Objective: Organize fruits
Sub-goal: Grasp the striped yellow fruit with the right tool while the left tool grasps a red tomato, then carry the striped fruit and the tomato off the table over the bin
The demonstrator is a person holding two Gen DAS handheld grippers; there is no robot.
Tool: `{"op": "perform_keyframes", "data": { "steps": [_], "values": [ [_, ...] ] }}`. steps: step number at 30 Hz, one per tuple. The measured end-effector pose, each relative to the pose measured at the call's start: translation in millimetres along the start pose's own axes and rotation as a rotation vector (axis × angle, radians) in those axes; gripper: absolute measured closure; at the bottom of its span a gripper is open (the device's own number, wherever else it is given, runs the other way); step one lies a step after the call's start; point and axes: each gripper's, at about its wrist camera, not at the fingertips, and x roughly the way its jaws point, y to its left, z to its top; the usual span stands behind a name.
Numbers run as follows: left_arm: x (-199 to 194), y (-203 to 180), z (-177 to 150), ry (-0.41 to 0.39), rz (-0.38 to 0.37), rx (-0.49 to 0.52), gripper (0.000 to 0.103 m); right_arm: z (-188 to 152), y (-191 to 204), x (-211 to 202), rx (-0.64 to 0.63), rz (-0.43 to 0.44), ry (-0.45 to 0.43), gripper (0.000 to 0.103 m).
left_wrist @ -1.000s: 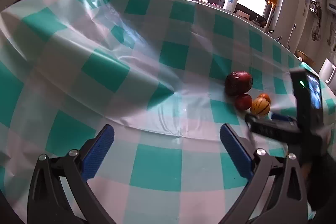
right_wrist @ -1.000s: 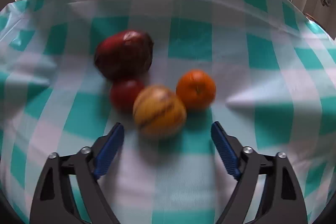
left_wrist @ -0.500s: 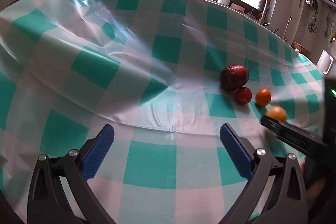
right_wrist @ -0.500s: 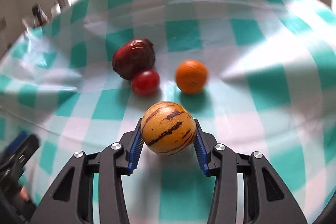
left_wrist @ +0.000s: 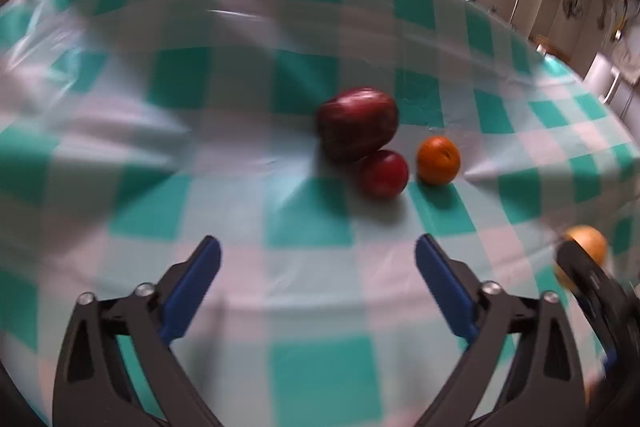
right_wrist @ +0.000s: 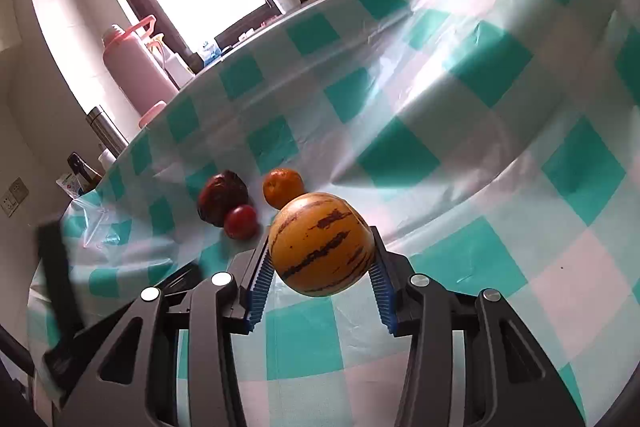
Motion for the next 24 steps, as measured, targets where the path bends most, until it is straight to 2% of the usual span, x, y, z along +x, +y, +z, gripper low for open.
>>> {"op": "perform_keyframes", "data": {
  "steps": [1,5,8,10,13,15,17,18,24],
  "values": [
    [8.3,-6.9,4.9,0.010,0.011,0.005,0.016,-0.1,-0.6,-0.8,-0.004,0.005,-0.001,0.059],
    [39.2,-26.4,26.9,0.040,0.070,-0.022,0.021,0.2,1.1,1.7,-0.006,0.011,-0.005,0.059],
    [57.8,-38.2,38.2,0.071,0.081,-0.028,0.022,-0.1,1.6,3.4,-0.006,0.014,-0.003,0.059],
    [65.2,-45.1,41.7,0.076,0.096,-0.022,0.031,-0.2,1.9,3.8,-0.008,0.018,-0.001,0.058],
    [70.4,-51.8,43.9,0.071,0.102,-0.001,0.037,0.0,2.0,4.0,-0.009,0.027,-0.001,0.058],
    [67.4,-47.0,43.0,0.059,0.054,-0.021,0.042,-0.1,1.6,3.2,-0.007,0.033,-0.005,0.058],
    [62.2,-39.0,39.2,0.053,-0.060,-0.029,0.066,-0.2,1.7,3.1,-0.007,0.038,-0.006,0.058],
    [58.4,-35.7,35.2,0.056,-0.086,-0.021,0.070,-0.4,1.7,3.3,-0.006,0.038,-0.007,0.058],
    [4.7,5.0,6.8,-0.029,-0.127,-0.033,0.070,-2.6,3.1,3.9,-0.012,0.051,-0.004,0.058]
  ]
}}
